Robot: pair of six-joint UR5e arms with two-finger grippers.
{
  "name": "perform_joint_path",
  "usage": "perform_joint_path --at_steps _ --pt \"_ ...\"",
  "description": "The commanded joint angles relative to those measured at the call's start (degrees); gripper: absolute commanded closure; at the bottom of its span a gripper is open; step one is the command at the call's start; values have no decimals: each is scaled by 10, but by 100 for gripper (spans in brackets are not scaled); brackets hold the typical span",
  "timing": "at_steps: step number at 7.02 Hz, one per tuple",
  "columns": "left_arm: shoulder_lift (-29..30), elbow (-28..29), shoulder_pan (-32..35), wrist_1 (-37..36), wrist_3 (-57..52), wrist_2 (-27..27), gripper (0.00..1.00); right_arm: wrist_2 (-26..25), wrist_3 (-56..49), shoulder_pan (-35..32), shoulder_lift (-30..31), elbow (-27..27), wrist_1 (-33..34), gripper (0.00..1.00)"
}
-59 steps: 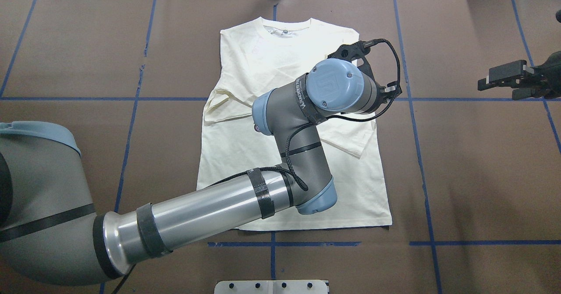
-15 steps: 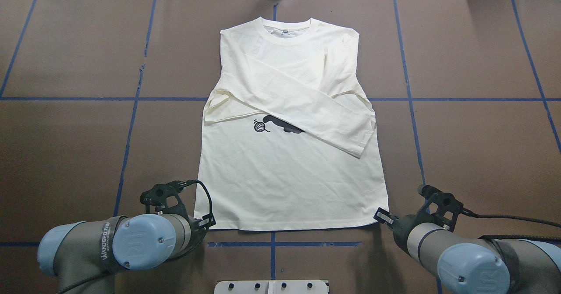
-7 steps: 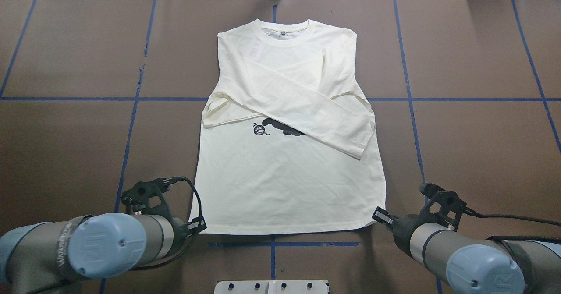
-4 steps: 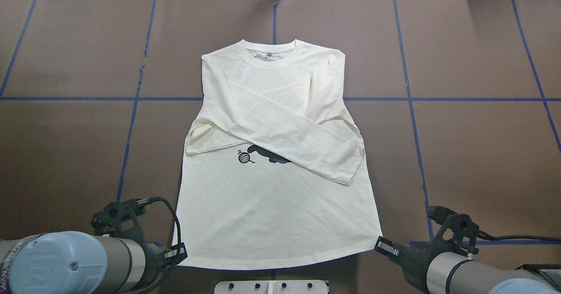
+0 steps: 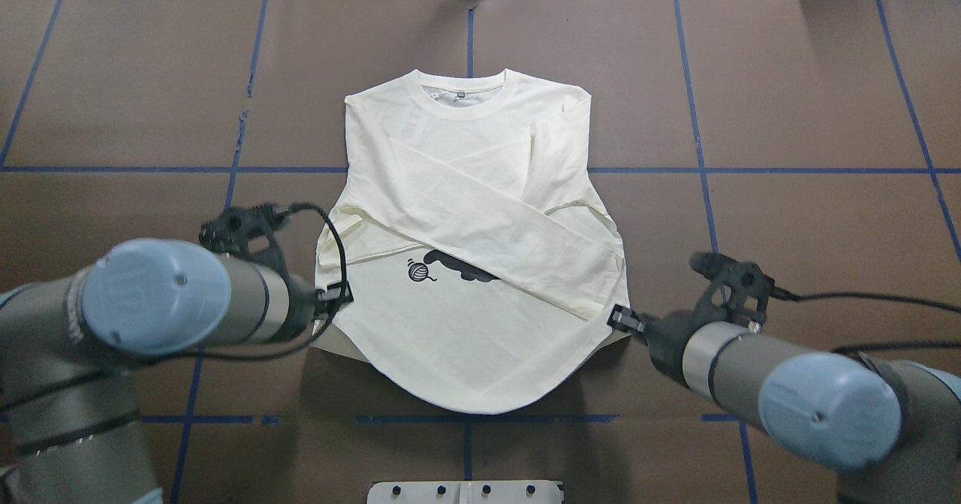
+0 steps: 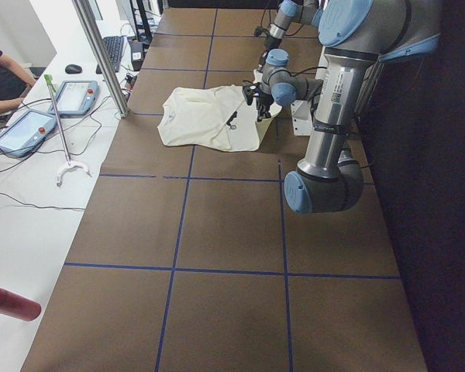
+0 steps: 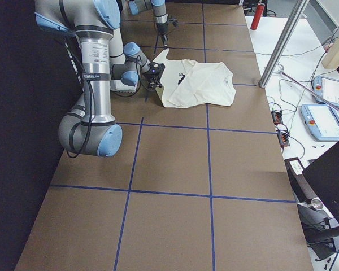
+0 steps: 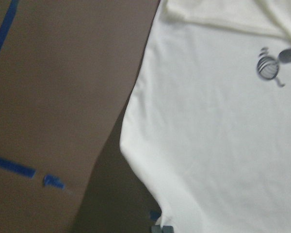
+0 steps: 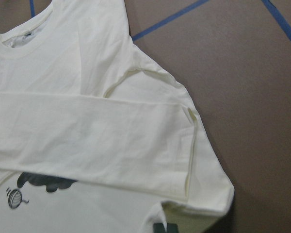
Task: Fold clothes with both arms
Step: 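Grasp the hem with both grippers and fold it up toward the collar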
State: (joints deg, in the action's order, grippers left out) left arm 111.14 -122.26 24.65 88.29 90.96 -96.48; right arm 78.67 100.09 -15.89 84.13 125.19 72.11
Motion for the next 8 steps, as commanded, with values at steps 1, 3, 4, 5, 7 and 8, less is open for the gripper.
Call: perform_joint_path --at_steps 1,3,4,5,7,8 --pt "29 114 112 103 -104 1 100 133 -128 -170 -124 -155 -1 100" --pt "75 294 150 266 -105 2 100 149 -142 -232 -214 -286 -3 100" --pt "112 388 166 329 -106 3 100 149 -166 -252 -256 -357 -6 100" --pt "135 446 181 364 -125 4 100 151 -179 -267 -298 -422 -7 100" --pt "146 484 186 369 -156 53 100 155 -195 -287 -356 -515 -9 100" --pt "147 487 190 372 -160 53 100 155 -205 -288 -378 -545 -9 100"
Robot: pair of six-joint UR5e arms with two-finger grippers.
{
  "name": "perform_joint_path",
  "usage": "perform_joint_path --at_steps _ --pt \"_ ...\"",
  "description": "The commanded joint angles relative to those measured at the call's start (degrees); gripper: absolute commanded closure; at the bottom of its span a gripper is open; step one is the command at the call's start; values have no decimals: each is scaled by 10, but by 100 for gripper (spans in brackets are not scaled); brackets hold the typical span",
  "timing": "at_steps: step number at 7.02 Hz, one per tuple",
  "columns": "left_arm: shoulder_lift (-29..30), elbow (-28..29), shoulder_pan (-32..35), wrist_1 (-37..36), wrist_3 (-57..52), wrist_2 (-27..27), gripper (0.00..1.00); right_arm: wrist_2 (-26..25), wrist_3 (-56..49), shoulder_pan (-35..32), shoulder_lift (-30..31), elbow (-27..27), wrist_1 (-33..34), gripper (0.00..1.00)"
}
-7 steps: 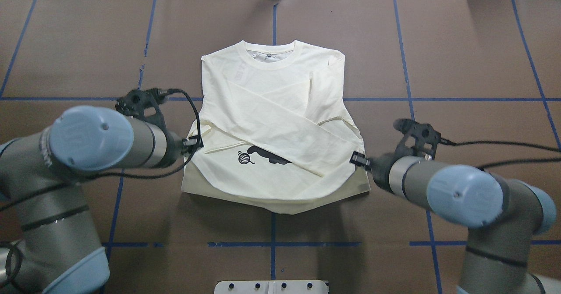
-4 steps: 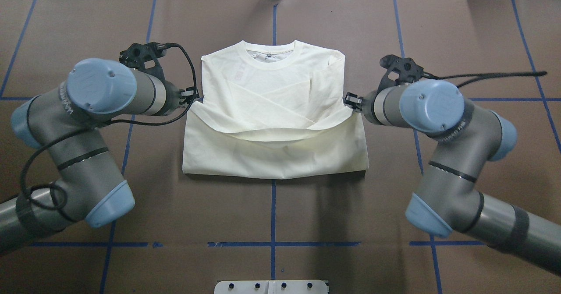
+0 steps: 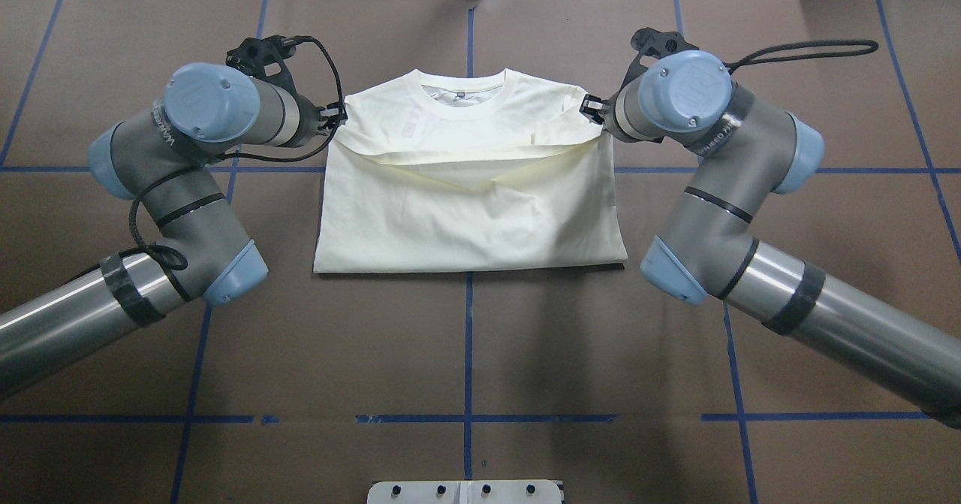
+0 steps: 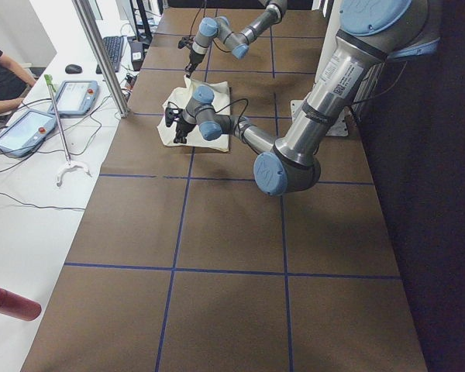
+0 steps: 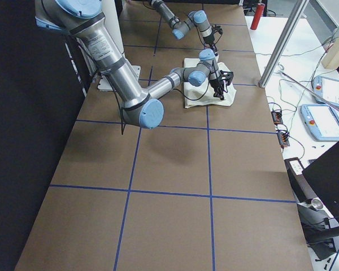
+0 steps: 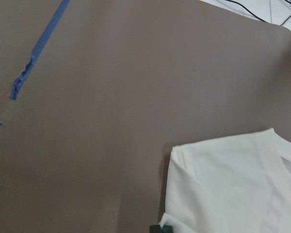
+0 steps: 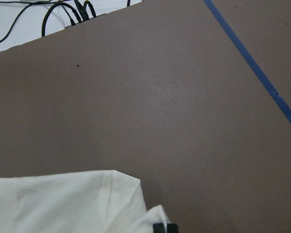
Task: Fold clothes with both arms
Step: 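Release the hem near the collar with both grippers and lift away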
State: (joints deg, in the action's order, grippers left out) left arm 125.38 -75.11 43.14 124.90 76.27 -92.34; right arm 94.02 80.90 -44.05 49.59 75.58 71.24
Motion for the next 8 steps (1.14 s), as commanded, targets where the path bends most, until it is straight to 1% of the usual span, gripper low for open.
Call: perform_joint_path --at_steps 1,2,3,4,5,6,7,8 --pt "6 17 14 7 -15 12 100 0 -14 -6 -34 -59 -2 100" --pt "6 17 15 6 -16 13 100 0 -13 -5 -46 -94 -43 100" --pt "6 17 15 6 -16 13 94 0 -14 -2 -43 -110 -56 100" --pt "6 17 15 10 -16 12 82 -1 -23 -2 -41 -108 -57 95" --pt "7 17 15 10 -13 12 75 -1 -22 -2 -45 -108 -57 52" --pt "5 17 15 25 -12 12 71 0 -17 -2 -47 -95 -58 50" --pt "-2 17 18 59 -12 12 71 6 -15 -2 -38 -66 -59 50" --pt "-7 13 19 74 -11 12 69 13 -15 5 -12 -21 -59 47"
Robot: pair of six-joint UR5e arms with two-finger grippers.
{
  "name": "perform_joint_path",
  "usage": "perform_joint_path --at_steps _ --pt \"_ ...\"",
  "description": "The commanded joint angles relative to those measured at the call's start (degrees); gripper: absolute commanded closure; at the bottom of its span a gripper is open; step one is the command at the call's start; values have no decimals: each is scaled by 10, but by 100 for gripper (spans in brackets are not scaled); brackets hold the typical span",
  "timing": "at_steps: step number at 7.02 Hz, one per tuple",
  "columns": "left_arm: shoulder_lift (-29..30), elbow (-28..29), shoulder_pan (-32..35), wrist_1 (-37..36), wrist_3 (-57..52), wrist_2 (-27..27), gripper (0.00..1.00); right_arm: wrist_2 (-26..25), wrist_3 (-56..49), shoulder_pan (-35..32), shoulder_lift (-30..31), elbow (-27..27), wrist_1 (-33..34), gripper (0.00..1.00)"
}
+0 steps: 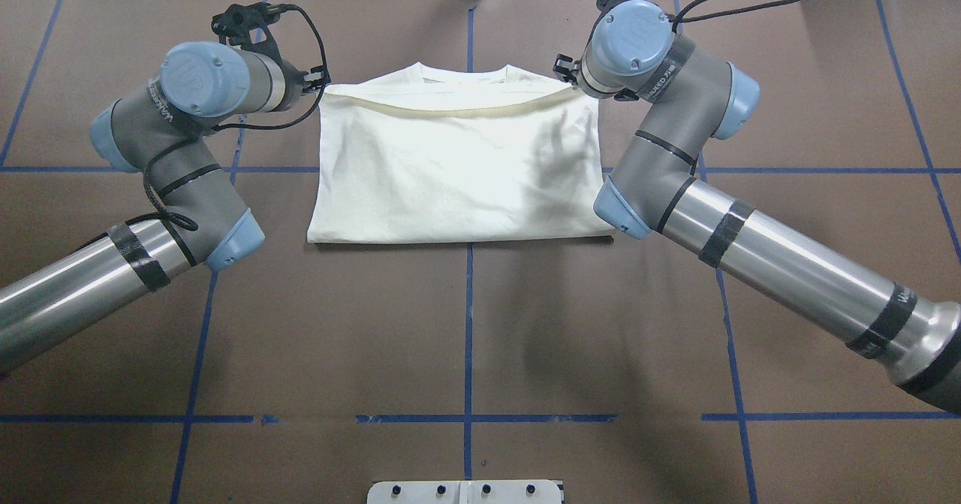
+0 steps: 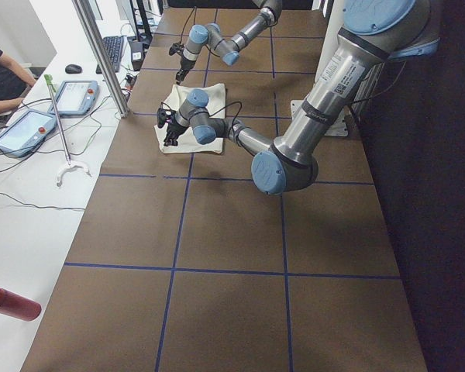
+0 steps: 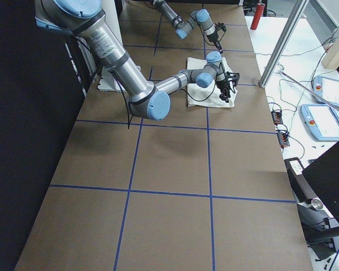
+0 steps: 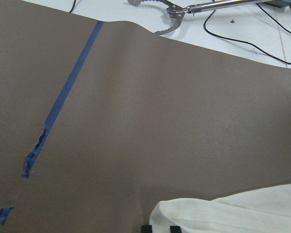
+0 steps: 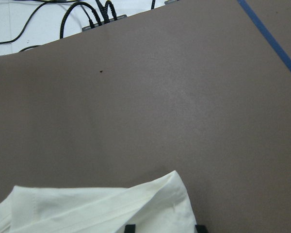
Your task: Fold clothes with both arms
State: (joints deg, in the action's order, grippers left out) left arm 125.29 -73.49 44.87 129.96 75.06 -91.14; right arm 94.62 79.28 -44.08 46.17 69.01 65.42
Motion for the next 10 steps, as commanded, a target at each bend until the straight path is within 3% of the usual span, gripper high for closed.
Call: perform_joint_path --at_steps 1,4,6,10 --pt "-7 -3 2 23 3 0 68 7 23 29 78 120 -1 44" --pt "-21 -4 2 36 3 -1 68 7 117 75 167 243 1 39" --pt "-22 -3 1 36 2 -1 68 7 127 78 206 249 4 39" --pt "-22 -3 1 36 1 0 68 0 130 106 216 248 4 39"
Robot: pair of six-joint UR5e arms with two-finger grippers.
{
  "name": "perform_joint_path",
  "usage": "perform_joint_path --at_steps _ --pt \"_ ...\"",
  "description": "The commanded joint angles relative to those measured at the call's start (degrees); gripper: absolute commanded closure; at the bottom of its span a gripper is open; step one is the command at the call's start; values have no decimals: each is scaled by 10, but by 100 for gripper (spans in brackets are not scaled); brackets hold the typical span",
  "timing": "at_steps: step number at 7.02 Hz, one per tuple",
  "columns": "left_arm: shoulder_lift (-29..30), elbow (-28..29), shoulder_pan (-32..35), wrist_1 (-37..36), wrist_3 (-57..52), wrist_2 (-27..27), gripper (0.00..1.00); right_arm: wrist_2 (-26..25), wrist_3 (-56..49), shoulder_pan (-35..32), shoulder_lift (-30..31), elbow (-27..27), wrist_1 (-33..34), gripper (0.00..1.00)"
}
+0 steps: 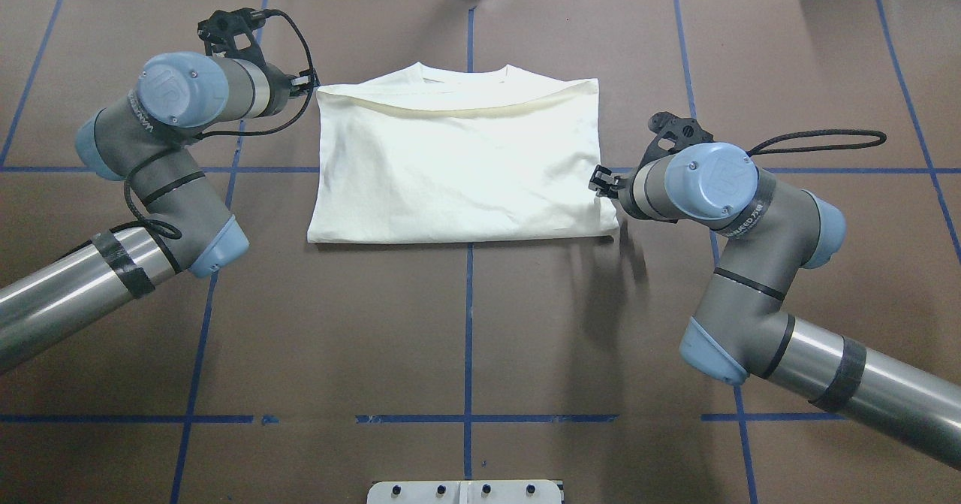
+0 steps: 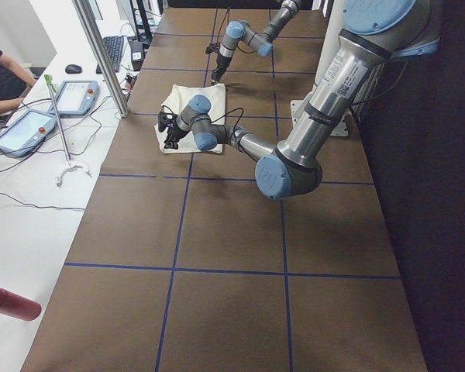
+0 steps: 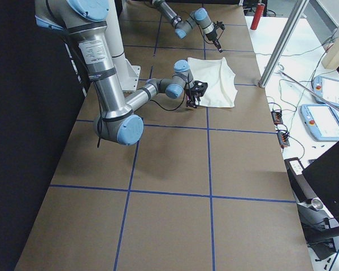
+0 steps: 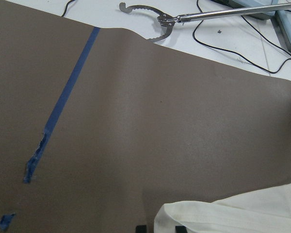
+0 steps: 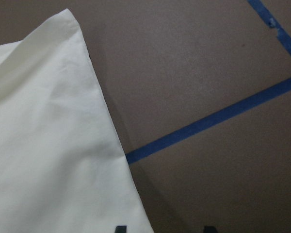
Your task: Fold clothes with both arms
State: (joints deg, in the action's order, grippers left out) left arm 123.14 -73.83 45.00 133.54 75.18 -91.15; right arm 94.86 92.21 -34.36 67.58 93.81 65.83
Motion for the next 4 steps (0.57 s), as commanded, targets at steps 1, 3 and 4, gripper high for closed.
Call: perform_joint_path --at_steps 1,3,4 --pt "0 0 0 0 1 0 68 -2 1 14 4 11 0 43" --pt "0 1 0 0 1 0 68 -3 24 26 18 23 -3 100" --pt "0 1 -1 0 1 0 67 -12 24 36 19 23 -3 100"
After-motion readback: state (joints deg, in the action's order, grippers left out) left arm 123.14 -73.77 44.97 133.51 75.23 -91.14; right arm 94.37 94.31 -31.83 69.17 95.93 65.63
